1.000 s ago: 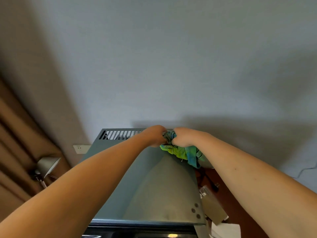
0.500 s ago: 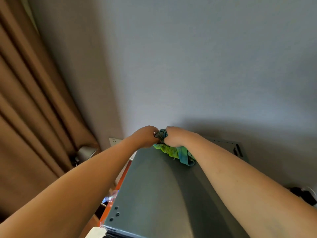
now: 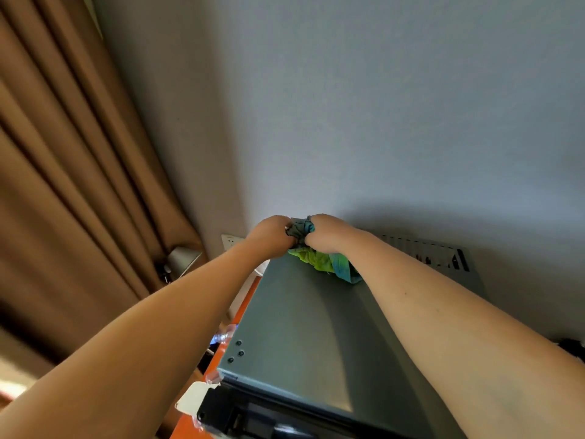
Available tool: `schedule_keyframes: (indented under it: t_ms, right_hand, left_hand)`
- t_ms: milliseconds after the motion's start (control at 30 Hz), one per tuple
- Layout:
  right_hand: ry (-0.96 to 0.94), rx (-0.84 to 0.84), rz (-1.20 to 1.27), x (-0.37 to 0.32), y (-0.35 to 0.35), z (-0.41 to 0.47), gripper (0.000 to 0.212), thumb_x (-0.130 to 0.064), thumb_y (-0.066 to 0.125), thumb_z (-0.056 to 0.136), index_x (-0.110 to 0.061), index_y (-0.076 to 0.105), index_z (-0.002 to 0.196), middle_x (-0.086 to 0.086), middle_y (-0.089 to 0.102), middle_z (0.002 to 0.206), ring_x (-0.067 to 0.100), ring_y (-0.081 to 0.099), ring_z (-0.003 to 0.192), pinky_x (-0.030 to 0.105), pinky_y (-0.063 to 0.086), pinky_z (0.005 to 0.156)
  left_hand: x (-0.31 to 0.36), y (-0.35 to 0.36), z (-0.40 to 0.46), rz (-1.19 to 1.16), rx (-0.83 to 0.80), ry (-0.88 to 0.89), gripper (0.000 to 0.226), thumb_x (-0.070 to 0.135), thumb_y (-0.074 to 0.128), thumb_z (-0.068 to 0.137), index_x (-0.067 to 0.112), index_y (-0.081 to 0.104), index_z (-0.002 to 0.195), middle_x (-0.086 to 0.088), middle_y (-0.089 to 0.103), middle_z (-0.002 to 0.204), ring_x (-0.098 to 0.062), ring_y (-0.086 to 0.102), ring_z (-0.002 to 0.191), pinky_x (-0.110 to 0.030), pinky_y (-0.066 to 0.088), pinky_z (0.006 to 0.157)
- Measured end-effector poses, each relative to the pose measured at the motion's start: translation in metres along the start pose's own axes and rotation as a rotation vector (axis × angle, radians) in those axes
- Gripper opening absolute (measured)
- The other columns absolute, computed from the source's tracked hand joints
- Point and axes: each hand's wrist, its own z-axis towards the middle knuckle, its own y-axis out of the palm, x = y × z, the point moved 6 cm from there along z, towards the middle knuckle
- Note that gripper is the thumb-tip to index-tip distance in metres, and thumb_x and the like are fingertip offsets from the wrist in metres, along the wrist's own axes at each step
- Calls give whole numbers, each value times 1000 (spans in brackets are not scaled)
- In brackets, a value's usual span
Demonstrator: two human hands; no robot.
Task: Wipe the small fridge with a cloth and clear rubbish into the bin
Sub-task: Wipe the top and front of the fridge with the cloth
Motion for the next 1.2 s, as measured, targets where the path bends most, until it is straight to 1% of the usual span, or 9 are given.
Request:
schedule_keyframes:
  t_ms: [100, 233, 333, 433, 567, 700, 900, 1067, 1200]
  right_hand:
    - [-1, -34, 10, 4, 4, -25, 20, -20, 52, 89, -11, 59, 106, 11, 62, 100, 23, 58, 85, 31, 42, 63]
    - [-55, -88, 9, 8, 12, -70, 41, -20, 53, 93, -5, 55, 130, 17, 60, 128, 30, 60, 112, 39, 51, 89]
    - [-128, -132, 4, 15, 16, -110, 24, -23, 56, 87, -7, 62, 105, 15, 65, 104, 27, 61, 87, 34, 44, 71]
    - [-176, -153, 17, 29, 13, -159, 14, -24, 60, 86, -10, 57, 87, 11, 58, 85, 25, 52, 74, 33, 37, 66]
    - [-236, -172, 65, 48, 6, -218, 29, -31, 64, 80, -12, 66, 102, 10, 69, 100, 27, 65, 90, 40, 54, 85]
    - [-313, -200, 67, 49, -2, -272, 37, -34, 65, 81, -16, 67, 113, 7, 68, 108, 26, 65, 99, 46, 52, 96]
    - [-395, -231, 57, 50, -6, -328, 29, -29, 67, 89, -17, 65, 116, 4, 67, 108, 22, 64, 97, 36, 53, 88]
    - [-362, -274, -14, 70, -5, -352, 29, -31, 67, 86, -17, 67, 111, 5, 69, 105, 23, 67, 95, 43, 55, 92]
    - [-306, -312, -84, 91, -3, -359, 26, -29, 63, 90, -8, 70, 103, 13, 69, 101, 23, 67, 88, 42, 55, 88]
  left_hand:
    - [9, 5, -27, 13, -27, -51, 21, 17, 57, 89, 3, 69, 100, -19, 70, 96, -24, 56, 73, -29, 38, 57]
    - [18, 11, -76, -25, -14, -101, 21, 23, 61, 86, 10, 73, 98, -18, 72, 94, -25, 57, 70, -31, 43, 62]
    - [37, 19, -122, -28, 7, -131, 30, 26, 64, 87, 11, 73, 111, -13, 73, 100, -26, 63, 80, -29, 45, 65]
    - [68, 30, -170, -24, 26, -139, 34, 33, 67, 87, 13, 72, 115, -11, 74, 106, -30, 68, 98, -37, 53, 73]
    - [111, 36, -226, -39, 60, -135, 30, 34, 70, 86, 20, 75, 112, -5, 75, 105, -25, 69, 96, -39, 56, 86]
    - [134, 36, -277, -82, 101, -197, 33, 34, 74, 85, 23, 73, 116, -3, 74, 108, -23, 69, 99, -41, 56, 93]
    - [155, 39, -336, -177, 150, -243, 37, 30, 75, 87, 22, 71, 122, -1, 72, 114, -20, 67, 103, -39, 56, 95]
    - [175, 62, -351, -184, 81, -242, 39, 30, 73, 89, 22, 69, 127, 0, 70, 118, -19, 65, 105, -39, 53, 100]
    - [193, 82, -349, -205, -10, -228, 31, 25, 67, 94, 19, 70, 124, -1, 72, 111, -18, 67, 100, -28, 55, 85]
